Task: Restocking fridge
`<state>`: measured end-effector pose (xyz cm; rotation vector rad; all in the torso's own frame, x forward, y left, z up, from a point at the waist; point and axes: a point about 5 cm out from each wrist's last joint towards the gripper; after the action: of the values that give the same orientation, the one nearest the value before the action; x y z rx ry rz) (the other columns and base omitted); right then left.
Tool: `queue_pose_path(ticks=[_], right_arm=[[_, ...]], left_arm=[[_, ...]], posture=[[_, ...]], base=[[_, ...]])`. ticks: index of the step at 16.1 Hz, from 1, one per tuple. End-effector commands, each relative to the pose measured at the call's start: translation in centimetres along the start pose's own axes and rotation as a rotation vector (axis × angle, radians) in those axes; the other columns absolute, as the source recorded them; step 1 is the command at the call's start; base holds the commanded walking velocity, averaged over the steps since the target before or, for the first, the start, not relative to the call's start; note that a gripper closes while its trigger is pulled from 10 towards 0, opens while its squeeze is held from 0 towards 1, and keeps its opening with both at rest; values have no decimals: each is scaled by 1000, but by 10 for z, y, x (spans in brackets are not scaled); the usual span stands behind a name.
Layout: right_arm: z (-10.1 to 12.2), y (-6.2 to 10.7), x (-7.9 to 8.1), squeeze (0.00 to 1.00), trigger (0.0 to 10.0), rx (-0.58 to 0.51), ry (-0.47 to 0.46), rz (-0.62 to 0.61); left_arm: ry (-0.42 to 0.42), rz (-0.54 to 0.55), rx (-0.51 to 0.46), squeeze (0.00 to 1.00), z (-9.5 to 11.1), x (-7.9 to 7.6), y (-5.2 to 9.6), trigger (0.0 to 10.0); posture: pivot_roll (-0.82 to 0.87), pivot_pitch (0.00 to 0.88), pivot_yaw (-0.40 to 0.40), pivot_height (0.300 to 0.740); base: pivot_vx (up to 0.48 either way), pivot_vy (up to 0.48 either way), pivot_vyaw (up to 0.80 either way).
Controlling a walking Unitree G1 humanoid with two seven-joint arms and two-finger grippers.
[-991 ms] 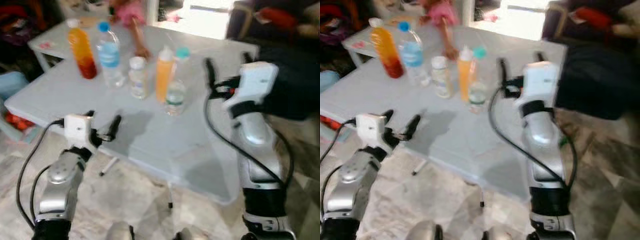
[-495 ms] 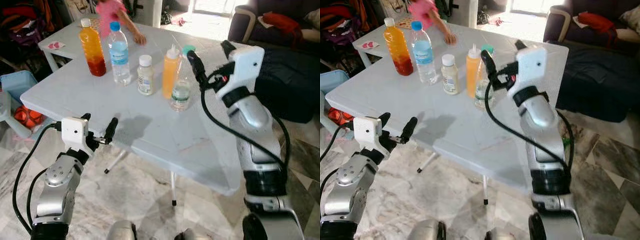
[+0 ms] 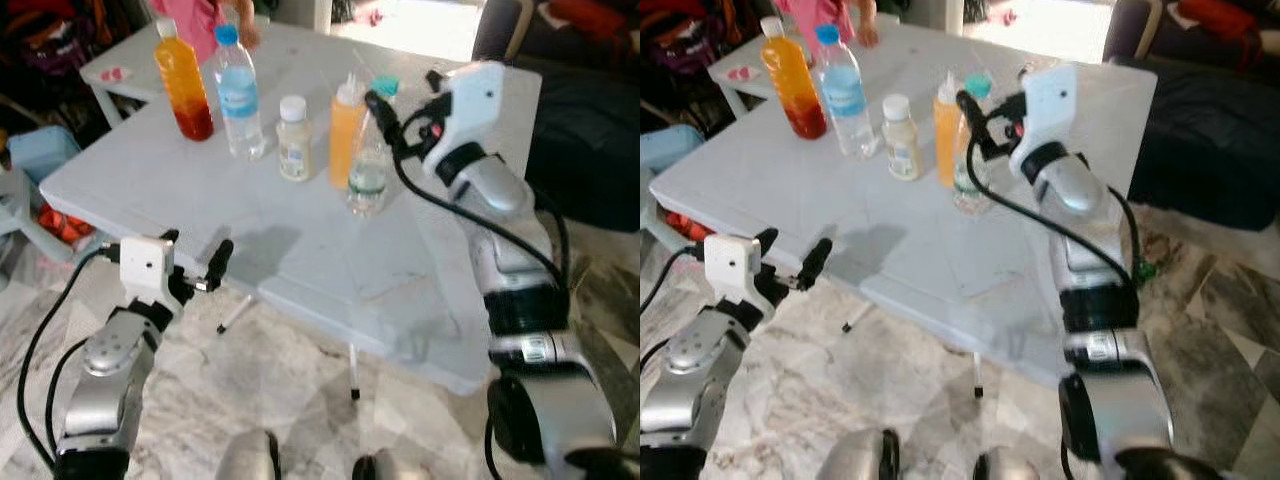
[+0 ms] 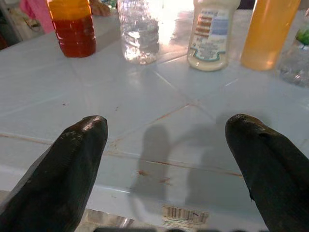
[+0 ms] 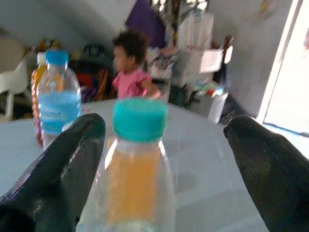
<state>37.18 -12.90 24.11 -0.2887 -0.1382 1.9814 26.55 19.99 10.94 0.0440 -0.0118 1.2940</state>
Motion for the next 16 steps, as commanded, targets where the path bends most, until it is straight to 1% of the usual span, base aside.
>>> queue_pose_path(ticks=[1, 3, 6, 7, 8, 9, 12, 16], right_arm=[[8, -5, 1, 0, 10000, -27, 3, 27], [10, -12, 7, 0, 10000, -31, 4, 85], [10, -16, 12, 0, 10000, -26, 4, 150], [8, -18, 12, 0, 7922, -14, -8, 168], [8, -18, 12, 0, 1216, -8, -9, 178], [8, -20, 12, 0, 0, 2, 1, 201], [10, -22, 10, 0, 0, 9, 19, 241], [10, -25, 8, 0, 0, 22, 45, 250]], left_arm=[[-23, -4, 0, 0, 4, 2, 2, 10000], [-28, -2, 4, 0, 4, 4, 4, 10000], [-30, -4, 7, 0, 5, 4, 4, 10000], [-32, -6, 10, 0, 5, 4, 4, 10000], [-32, -8, 11, 0, 5, 4, 4, 10000], [-32, -8, 11, 0, 5, 4, 3, 10000], [-28, -7, 17, 0, 3, 5, 3, 10000], [-23, -10, 22, 0, 0, 2, 3, 10000]], posture=[[145, 126, 49, 740], [150, 127, 48, 740], [150, 126, 53, 740], [150, 126, 53, 740], [150, 126, 53, 740], [147, 126, 52, 740], [145, 125, 49, 740], [143, 122, 43, 740]], base=[[0, 0, 0], [0, 0, 0], [0, 0, 0], [0, 0, 0], [0, 0, 0], [0, 0, 0], [0, 0, 0], [0, 0, 0]])
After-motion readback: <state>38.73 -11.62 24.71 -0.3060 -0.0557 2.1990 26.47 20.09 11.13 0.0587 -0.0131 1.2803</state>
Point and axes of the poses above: a point about 5 cm out from each wrist's last joint towards the gripper, its own y axis pointing back from the gripper into the wrist, its own z axis along the axis of the wrist's last joint, x = y × z
